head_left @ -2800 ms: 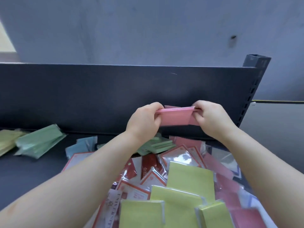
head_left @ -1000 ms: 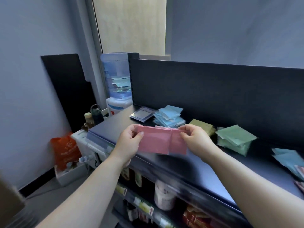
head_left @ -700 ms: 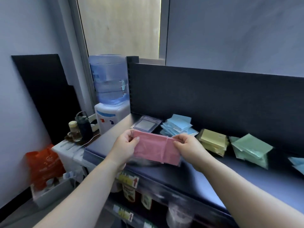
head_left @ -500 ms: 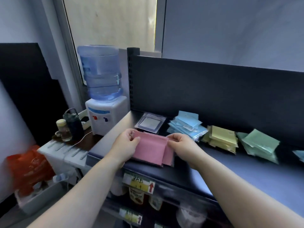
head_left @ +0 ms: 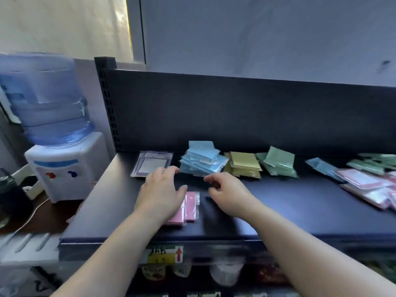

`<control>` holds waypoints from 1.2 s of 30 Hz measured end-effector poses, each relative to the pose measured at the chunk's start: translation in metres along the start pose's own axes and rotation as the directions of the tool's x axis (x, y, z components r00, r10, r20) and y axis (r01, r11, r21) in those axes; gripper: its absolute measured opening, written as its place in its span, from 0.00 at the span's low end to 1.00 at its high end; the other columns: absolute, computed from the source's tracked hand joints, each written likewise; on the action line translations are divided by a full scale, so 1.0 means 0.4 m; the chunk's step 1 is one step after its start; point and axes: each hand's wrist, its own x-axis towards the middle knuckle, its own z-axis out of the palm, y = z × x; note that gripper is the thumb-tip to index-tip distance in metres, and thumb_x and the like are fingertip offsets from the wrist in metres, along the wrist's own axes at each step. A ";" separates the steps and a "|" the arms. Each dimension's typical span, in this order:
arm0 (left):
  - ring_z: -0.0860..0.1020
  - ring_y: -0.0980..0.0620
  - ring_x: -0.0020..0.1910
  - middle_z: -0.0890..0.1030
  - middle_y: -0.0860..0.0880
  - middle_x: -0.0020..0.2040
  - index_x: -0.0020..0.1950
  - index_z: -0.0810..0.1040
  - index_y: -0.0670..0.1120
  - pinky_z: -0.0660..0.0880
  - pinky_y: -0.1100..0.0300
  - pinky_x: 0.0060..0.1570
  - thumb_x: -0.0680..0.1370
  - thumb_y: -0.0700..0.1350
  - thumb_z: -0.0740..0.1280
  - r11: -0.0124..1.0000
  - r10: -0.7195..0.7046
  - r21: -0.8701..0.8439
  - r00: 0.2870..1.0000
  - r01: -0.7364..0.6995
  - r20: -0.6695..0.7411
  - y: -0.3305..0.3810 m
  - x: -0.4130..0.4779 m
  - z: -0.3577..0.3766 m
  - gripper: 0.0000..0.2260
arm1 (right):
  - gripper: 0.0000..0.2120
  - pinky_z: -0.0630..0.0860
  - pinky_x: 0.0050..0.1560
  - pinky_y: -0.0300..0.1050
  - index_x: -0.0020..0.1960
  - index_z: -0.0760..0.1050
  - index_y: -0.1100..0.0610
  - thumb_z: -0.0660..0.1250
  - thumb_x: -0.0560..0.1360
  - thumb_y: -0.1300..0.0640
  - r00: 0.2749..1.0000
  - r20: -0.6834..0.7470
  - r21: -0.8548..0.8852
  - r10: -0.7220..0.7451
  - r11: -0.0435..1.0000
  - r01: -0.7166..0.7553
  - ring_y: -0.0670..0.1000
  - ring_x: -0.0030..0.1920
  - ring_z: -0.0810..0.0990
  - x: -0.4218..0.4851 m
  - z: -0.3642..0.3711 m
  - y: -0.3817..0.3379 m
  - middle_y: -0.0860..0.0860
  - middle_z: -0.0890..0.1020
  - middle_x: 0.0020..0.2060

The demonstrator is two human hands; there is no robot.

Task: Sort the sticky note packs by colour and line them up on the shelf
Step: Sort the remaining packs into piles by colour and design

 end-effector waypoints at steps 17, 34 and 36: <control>0.71 0.51 0.65 0.72 0.55 0.67 0.69 0.69 0.54 0.69 0.56 0.61 0.79 0.56 0.60 0.858 0.488 0.044 0.839 -0.512 0.239 0.569 -0.045 0.246 0.18 | 0.20 0.62 0.67 0.47 0.70 0.68 0.51 0.59 0.79 0.50 0.968 -0.205 -0.446 0.146 0.867 -0.225 0.54 0.65 0.69 -0.276 -0.357 0.441 0.51 0.73 0.64; 0.66 0.49 0.69 0.67 0.51 0.70 0.75 0.62 0.52 0.69 0.52 0.64 0.79 0.57 0.62 0.906 0.411 -0.020 0.867 -0.423 0.281 1.007 -0.087 0.470 0.26 | 0.21 0.65 0.69 0.50 0.71 0.65 0.52 0.59 0.79 0.50 0.948 -0.230 -0.288 0.217 0.916 -0.280 0.52 0.71 0.61 -0.466 -0.643 0.831 0.49 0.67 0.68; 0.65 0.47 0.70 0.68 0.49 0.70 0.74 0.62 0.51 0.68 0.52 0.65 0.78 0.58 0.62 0.914 0.391 -0.011 0.874 -0.405 0.288 1.028 -0.061 0.478 0.26 | 0.23 0.60 0.72 0.49 0.73 0.63 0.51 0.60 0.79 0.48 0.952 -0.219 -0.279 0.215 0.921 -0.272 0.53 0.74 0.56 -0.453 -0.655 0.848 0.49 0.66 0.69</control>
